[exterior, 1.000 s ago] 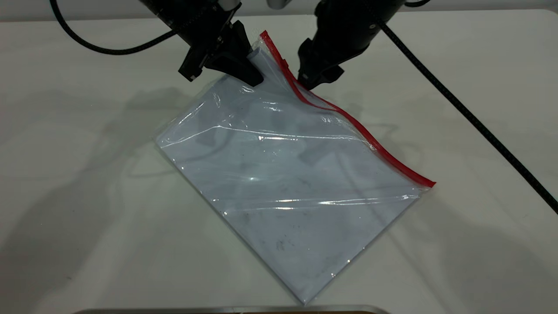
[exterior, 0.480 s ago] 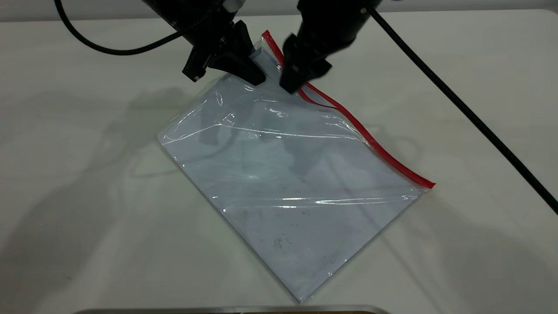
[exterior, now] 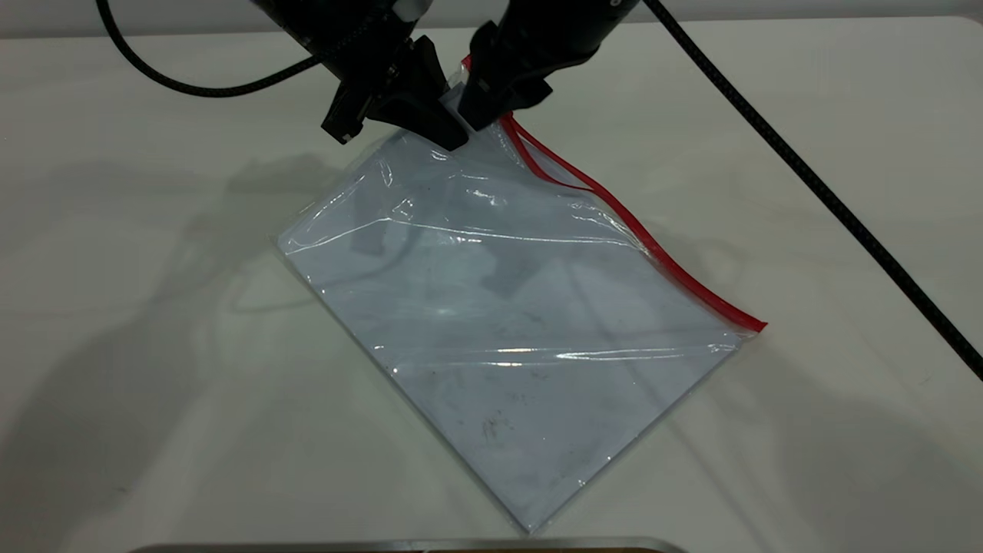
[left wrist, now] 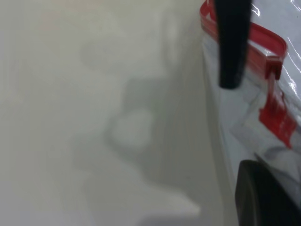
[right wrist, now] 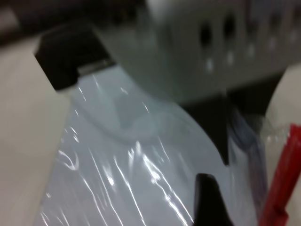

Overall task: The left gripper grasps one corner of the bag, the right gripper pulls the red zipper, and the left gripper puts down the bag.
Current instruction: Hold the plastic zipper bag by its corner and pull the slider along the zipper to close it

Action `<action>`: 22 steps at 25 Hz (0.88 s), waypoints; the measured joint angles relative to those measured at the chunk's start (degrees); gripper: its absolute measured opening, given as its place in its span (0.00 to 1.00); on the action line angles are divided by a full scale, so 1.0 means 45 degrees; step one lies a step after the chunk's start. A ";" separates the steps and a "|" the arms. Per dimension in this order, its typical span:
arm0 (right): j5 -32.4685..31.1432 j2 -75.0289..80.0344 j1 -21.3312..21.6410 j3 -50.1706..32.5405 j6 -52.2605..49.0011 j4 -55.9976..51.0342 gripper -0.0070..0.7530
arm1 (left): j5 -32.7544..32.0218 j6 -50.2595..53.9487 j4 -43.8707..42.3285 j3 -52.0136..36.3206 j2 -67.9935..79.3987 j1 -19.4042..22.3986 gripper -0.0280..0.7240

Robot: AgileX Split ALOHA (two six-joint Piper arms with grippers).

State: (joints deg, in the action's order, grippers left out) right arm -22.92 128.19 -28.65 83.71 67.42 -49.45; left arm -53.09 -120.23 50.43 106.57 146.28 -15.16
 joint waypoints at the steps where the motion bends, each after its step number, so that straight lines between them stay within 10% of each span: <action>1: -0.0027 0.0000 0.0000 0.0000 0.0159 -0.0300 0.63 | 0.0000 0.0000 0.0000 0.0000 0.0000 0.0000 0.11; 11: -0.0025 0.0000 0.0000 0.0000 0.0407 -0.0824 0.35 | -0.0012 0.0070 0.0000 0.0000 0.0000 -0.0004 0.11; 22: 0.0086 0.0160 0.0050 0.0000 0.0407 -0.0870 0.38 | -0.0012 0.0151 0.0000 0.0000 0.0000 -0.0004 0.11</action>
State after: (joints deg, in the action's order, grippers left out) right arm -22.53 128.91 -28.43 83.71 69.26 -53.36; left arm -53.14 -119.55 50.43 106.57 146.28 -15.18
